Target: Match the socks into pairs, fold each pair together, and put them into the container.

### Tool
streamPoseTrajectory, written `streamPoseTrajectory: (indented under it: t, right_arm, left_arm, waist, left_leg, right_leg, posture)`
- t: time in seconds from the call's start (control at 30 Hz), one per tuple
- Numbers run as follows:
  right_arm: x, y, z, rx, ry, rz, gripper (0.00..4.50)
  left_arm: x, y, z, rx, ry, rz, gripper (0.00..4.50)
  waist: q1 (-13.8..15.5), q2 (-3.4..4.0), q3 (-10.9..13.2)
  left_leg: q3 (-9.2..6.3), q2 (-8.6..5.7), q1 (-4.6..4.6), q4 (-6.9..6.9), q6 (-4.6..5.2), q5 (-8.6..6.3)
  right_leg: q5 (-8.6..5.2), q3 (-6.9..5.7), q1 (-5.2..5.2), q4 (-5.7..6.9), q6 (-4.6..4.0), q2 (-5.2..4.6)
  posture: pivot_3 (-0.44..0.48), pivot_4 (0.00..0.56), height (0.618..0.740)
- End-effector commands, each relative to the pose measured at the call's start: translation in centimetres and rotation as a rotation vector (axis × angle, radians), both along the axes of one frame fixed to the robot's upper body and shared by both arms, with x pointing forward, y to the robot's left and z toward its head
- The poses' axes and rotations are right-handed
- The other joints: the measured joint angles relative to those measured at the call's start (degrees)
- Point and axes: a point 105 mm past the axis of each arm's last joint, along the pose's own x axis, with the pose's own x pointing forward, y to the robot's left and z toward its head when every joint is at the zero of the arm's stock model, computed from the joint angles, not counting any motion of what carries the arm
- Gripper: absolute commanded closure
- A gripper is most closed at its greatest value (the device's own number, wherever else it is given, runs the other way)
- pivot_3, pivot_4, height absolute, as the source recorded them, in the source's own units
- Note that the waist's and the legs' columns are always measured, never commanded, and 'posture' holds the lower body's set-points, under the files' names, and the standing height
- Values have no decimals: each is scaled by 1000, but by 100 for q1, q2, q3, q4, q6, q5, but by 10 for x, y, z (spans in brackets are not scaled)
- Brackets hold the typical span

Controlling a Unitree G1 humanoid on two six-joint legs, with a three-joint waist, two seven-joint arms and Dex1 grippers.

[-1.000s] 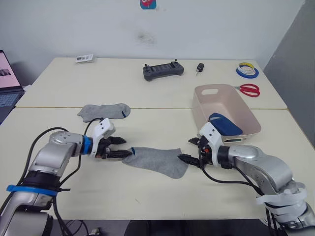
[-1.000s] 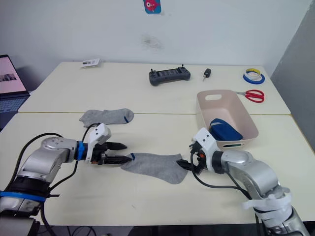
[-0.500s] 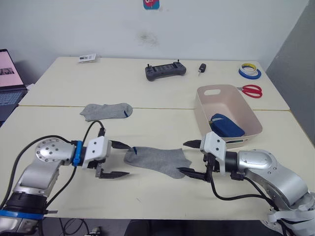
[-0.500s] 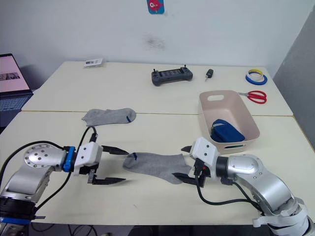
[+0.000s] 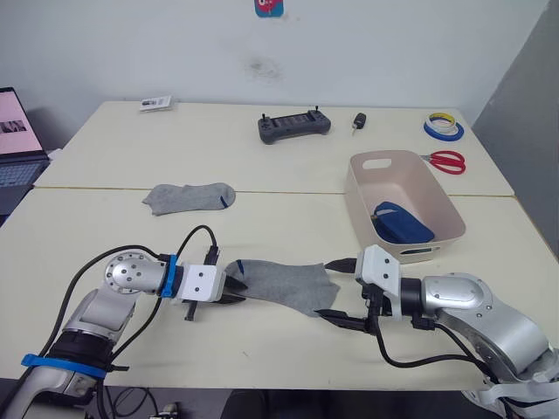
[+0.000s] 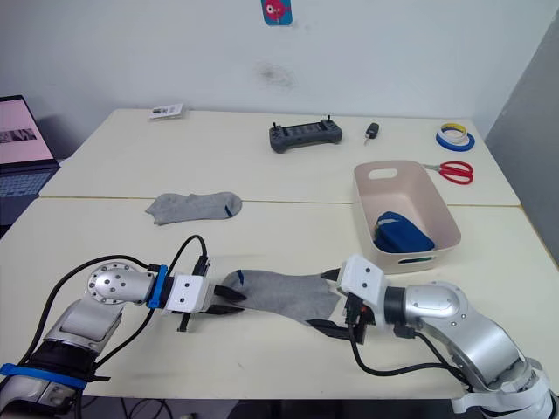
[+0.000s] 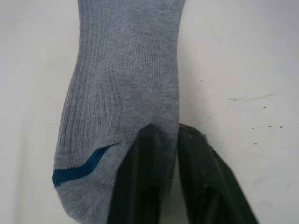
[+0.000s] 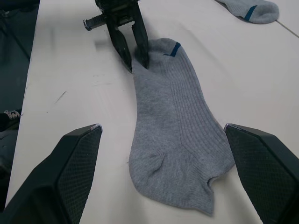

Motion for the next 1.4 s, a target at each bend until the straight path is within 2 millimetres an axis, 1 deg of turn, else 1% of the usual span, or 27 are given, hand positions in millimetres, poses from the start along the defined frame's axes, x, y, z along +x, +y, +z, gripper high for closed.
streamPoseTrajectory:
  t: [0.03,0.23,0.37,0.47,0.57,0.67,0.7,0.77,0.87,0.9,0.93,0.97,1.0,1.07,1.1,1.17,1.23,1.3,1.4]
  right_arm:
    - [-6,-1,8,0,-45,25,0]
    - [-12,-2,8,-5,-29,50,0]
    - [-13,-1,8,-6,-30,58,0]
    - [-12,1,9,-5,-34,60,0]
    - [-11,2,9,-6,-38,62,0]
    - [-10,2,10,-8,-41,62,0]
    - [-10,2,10,-8,-43,62,0]
    - [-9,2,10,-8,-47,62,0]
    - [-9,2,13,-1,-65,65,0]
    - [-8,2,15,2,-73,64,0]
    - [-7,2,16,5,-80,64,0]
    - [-7,1,19,9,-90,63,0]
    - [-5,1,22,13,-103,61,0]
    - [-2,0,32,29,-133,50,0]
    - [0,-1,35,35,-141,47,0]
    - [9,0,55,89,-172,17,0]
    - [16,1,70,136,-183,-2,0]
    - [20,3,77,158,-180,-7,0]
    - [22,6,81,164,-180,-3,0]
  left_arm:
    - [-9,10,1,31,-18,-17,4486]
    - [-31,22,-1,42,9,-13,4486]
    - [-41,25,-5,36,31,5,4486]
    - [-44,24,-8,11,45,25,4486]
    - [-43,22,-7,-28,78,51,4486]
    - [-39,29,-5,-23,92,97,3925]
    - [-38,30,-3,-34,87,110,3554]
    - [-37,31,2,-62,75,132,3115]
    - [-36,34,9,-141,71,215,2209]
    - [-33,37,14,-200,74,280,1830]
    - [-31,39,18,-247,77,336,1567]
    - [-28,44,22,-297,75,400,1209]
    - [-26,49,27,-346,64,461,945]
    - [-21,63,35,-450,43,601,237]
    - [-20,67,37,-476,40,641,31]
    - [-17,94,39,-600,25,852,31]
    - [-17,116,37,-704,25,1032,31]
    - [-16,126,34,-766,35,1132,31]
    - [-5,137,35,-869,29,1268,31]
  waist:
    - [0,0,0]
    - [-47,0,0]
    - [-38,0,0]
    - [-28,0,0]
    - [-21,1,0]
    - [-17,0,0]
    - [-17,0,0]
    - [-18,0,0]
    - [-31,0,0]
    - [-28,0,0]
    - [-21,0,0]
    - [-11,0,0]
    - [-8,0,0]
    - [-10,0,0]
    - [-12,-1,0]
    - [-28,0,0]
    - [-36,-1,0]
    - [-18,-3,-2]
    - [38,-12,-7]
  left_leg:
    - [0,0,0,0,0,0]
    - [0,7,5,-4,1,0]
    - [1,6,4,-3,0,0]
    - [1,5,5,-3,0,0]
    - [1,5,4,-3,1,0]
    - [1,4,4,-3,0,0]
    - [1,4,4,-3,0,0]
    - [2,5,4,-3,1,0]
    - [2,6,4,-3,1,-1]
    - [1,7,4,-3,1,-1]
    - [0,7,3,-4,1,-1]
    - [-1,7,3,-3,1,-1]
    - [-1,7,3,-3,1,-1]
    - [-2,7,2,-1,1,-1]
    - [-1,7,3,-1,1,-1]
    - [-3,7,4,-2,1,-1]
    - [-2,8,6,-2,1,-1]
    - [-8,8,5,-2,1,-1]
    - [-11,6,2,-2,0,-1]
  right_leg:
    - [0,0,0,0,0,0]
    - [0,5,-1,0,0,3]
    - [0,4,0,-1,0,2]
    - [0,3,1,-1,0,1]
    - [0,2,1,-1,0,2]
    - [0,2,0,-1,0,2]
    - [0,2,0,-1,0,2]
    - [0,3,0,-1,0,2]
    - [0,5,-2,-1,0,2]
    - [0,3,-2,-1,0,2]
    - [0,2,-2,-1,0,2]
    - [0,2,-1,-1,0,1]
    - [0,1,-1,-1,0,0]
    - [0,-1,1,-1,0,-2]
    - [0,1,1,-1,0,-2]
    - [0,0,1,-1,0,-2]
    - [0,2,0,2,0,-2]
    - [0,-3,1,1,0,-1]
    - [0,-7,3,-2,0,-5]
  posture:
    - [0,150,740]
    - [0,150,740]
    - [0,150,740]
    - [0,150,740]
    - [0,150,740]
    - [0,150,740]
    - [0,150,740]
    - [0,150,740]
    - [0,150,740]
    - [0,150,740]
    - [0,150,740]
    - [0,150,740]
    - [0,150,740]
    - [0,150,740]
    - [0,150,740]
    - [0,150,740]
    - [0,150,740]
    - [0,150,740]
    - [0,150,740]
